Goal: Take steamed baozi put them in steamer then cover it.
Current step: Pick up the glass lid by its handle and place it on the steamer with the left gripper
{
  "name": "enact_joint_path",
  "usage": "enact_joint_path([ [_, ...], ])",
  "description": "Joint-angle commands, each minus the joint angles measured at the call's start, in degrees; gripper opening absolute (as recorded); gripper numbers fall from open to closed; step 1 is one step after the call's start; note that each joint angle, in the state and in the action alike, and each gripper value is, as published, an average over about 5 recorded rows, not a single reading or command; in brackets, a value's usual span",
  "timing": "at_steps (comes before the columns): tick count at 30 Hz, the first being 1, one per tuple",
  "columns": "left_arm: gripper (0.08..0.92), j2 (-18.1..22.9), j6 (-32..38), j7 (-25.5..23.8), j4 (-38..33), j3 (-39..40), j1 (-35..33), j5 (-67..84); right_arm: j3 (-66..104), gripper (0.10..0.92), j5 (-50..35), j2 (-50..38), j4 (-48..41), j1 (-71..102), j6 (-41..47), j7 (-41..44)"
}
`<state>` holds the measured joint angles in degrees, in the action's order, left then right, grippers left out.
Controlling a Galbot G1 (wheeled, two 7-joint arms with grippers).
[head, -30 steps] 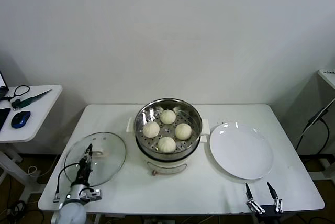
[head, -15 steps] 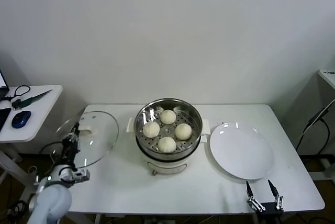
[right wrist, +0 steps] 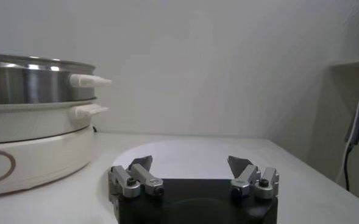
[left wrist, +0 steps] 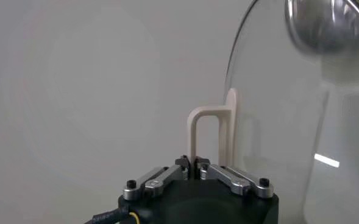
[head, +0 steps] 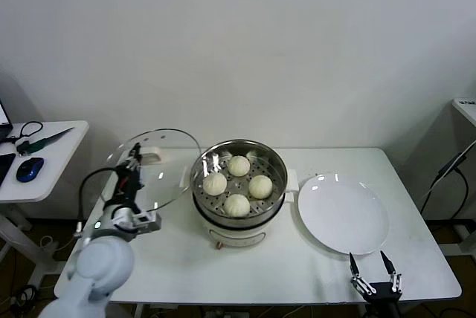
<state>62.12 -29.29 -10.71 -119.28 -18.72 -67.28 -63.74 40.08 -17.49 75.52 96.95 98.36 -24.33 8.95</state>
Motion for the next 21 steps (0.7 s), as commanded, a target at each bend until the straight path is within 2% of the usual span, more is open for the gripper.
enact_joint_path([
  [1, 0.152, 0.7, -7.2, -4.8, -6.1, 8.0, 3.9, -2.1, 0.1, 0.823, 0.4, 0.0, -0.2, -0.3, 0.4, -0.4],
  [9, 0.152, 7.8, -9.3, -7.0, -2.5, 19.0, 8.4, -11.0, 0.0, 0.823, -0.1, -0.5, -0.8, -0.1, -0.9, -0.5],
  [17, 0.152, 17.9, -9.0, -7.0, 4.7, 24.2, 10.2, -18.8, 0.1, 0.823, -1.1, -1.2, -1.0, -0.1, -1.3, -0.6],
  [21, 0.152, 21.5, -8.6, -6.6, 8.9, 25.5, 11.1, -21.2, 0.1, 0.823, -1.3, -1.4, -1.3, -0.2, -1.6, -0.7],
])
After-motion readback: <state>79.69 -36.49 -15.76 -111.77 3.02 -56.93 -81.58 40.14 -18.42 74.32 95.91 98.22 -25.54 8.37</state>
